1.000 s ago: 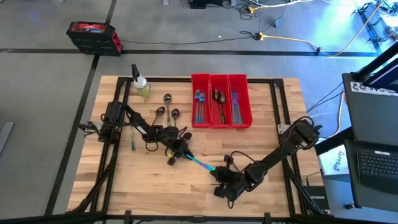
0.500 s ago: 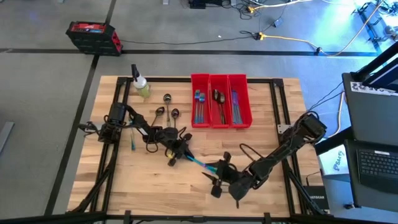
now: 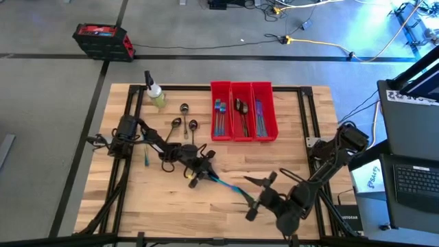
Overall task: Sort silverware
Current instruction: Put the blue knife into the right red silverware bin
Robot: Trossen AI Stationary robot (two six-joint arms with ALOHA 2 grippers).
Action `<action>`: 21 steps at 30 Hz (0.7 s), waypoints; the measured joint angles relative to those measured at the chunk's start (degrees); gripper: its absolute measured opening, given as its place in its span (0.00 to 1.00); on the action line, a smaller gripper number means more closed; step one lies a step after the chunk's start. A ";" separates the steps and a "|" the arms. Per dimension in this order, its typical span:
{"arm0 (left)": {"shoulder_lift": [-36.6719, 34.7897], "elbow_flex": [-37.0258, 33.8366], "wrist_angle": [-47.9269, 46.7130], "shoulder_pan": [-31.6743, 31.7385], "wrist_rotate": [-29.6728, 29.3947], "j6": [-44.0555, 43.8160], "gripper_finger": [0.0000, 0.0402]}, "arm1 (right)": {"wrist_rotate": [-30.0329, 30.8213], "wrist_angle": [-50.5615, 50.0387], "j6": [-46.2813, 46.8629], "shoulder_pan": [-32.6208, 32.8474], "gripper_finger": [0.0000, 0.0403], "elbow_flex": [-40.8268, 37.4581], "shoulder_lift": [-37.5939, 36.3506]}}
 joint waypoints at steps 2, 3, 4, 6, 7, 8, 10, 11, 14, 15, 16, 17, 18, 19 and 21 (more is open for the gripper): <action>-1.86 0.23 -0.22 -0.84 -1.94 0.54 0.11 | 3.36 0.19 0.97 1.27 0.50 0.00 0.00; -2.92 0.42 -0.25 -1.20 -2.69 1.15 0.11 | 4.83 0.18 1.62 1.89 0.50 0.00 0.00; -3.96 0.58 -0.44 -1.50 -3.51 1.73 0.11 | 6.24 0.15 2.17 2.50 0.50 0.00 0.00; -6.01 1.12 -0.67 -1.85 -5.72 1.79 0.11 | 9.21 0.65 2.37 3.79 0.50 0.00 0.00; -6.97 1.37 -0.68 -1.95 -7.37 1.41 0.11 | 9.68 0.96 2.40 4.46 0.50 0.00 0.00; -7.94 1.56 -0.74 -2.00 -9.33 0.56 0.11 | 9.77 1.05 2.40 5.02 0.50 0.00 0.00; -9.70 2.33 -2.48 -2.25 -13.22 -0.12 0.11 | 9.77 2.35 2.41 5.92 0.50 0.00 0.00; -10.34 2.91 -4.13 -2.24 -14.98 0.19 0.11 | 9.78 3.33 2.45 6.28 0.50 0.01 0.00; -11.53 5.12 -10.64 -2.28 -17.45 3.40 0.11 | 9.80 5.19 1.66 6.66 0.50 1.27 0.02; -11.61 5.97 -12.81 -2.28 -18.08 4.50 0.11 | 9.75 5.82 1.08 6.58 0.50 2.05 0.02; -11.64 6.85 -14.59 -2.28 -18.83 5.54 0.11 | 8.96 5.99 1.05 6.56 0.50 2.88 0.02; -11.64 7.82 -16.10 -2.31 -19.55 6.73 0.11 | 6.52 5.96 1.14 6.54 0.50 3.43 0.00; -11.64 8.68 -17.14 -2.42 -20.26 7.74 0.11 | 3.15 5.92 1.61 6.50 0.50 3.80 0.00; -11.67 9.61 -18.21 -2.57 -20.96 8.53 0.11 | 0.09 5.82 3.00 6.48 0.50 3.89 0.00; -11.67 11.26 -19.11 -2.81 -22.61 10.28 0.11 | -4.30 5.57 6.13 6.50 0.50 3.89 0.00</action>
